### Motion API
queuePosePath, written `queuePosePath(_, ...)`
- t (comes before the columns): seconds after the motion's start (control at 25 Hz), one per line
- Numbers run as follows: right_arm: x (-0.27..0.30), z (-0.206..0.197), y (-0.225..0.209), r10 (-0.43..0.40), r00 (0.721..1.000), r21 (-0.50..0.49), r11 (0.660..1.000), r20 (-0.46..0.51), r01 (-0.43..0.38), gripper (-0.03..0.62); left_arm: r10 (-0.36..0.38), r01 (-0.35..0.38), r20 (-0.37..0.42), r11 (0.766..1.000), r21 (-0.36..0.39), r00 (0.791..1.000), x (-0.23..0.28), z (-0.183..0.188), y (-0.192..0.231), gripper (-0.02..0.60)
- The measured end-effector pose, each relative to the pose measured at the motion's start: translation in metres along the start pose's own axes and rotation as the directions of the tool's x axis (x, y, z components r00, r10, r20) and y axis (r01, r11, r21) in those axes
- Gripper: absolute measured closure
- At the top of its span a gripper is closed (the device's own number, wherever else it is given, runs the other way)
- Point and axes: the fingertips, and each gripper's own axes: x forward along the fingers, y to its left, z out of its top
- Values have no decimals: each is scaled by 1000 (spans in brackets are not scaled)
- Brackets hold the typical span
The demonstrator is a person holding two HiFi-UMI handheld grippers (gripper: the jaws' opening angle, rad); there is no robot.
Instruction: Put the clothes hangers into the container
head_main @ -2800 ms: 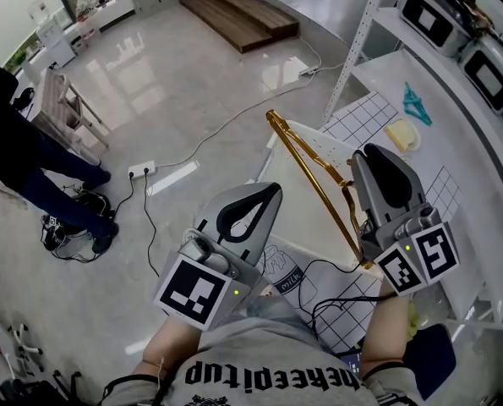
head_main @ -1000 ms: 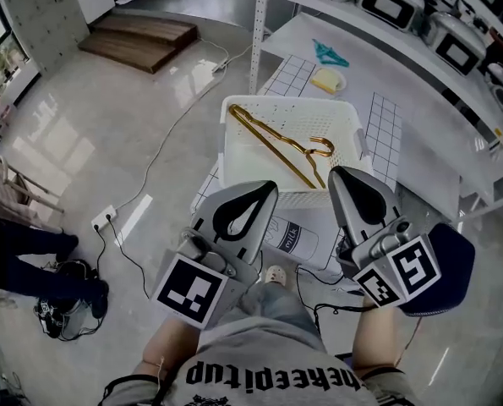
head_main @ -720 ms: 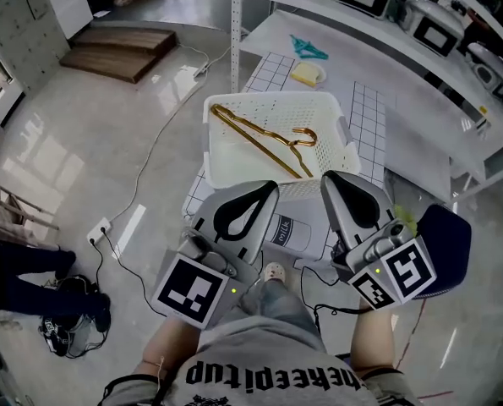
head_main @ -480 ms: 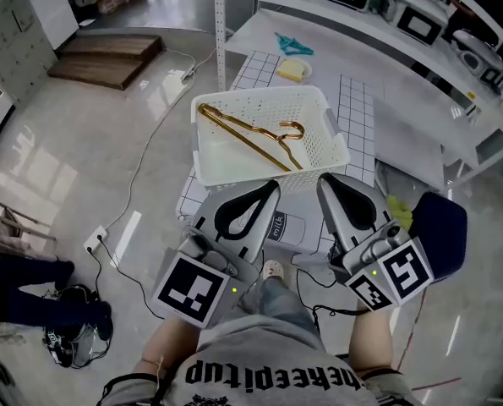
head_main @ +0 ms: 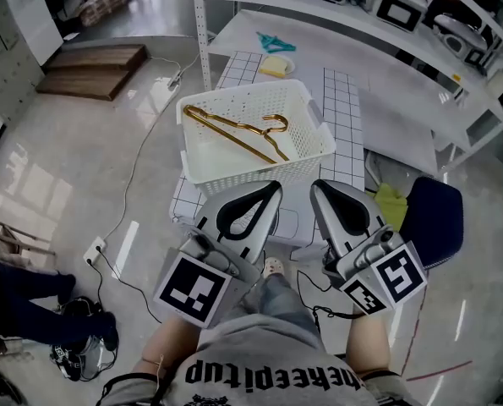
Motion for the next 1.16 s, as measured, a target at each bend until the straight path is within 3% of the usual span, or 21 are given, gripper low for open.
queuePosePath(1.16, 0, -9, 51, 15, 1000, 37, 999, 15, -16, 585, -19, 19, -20, 1000, -5, 1000, -37, -8, -4, 566)
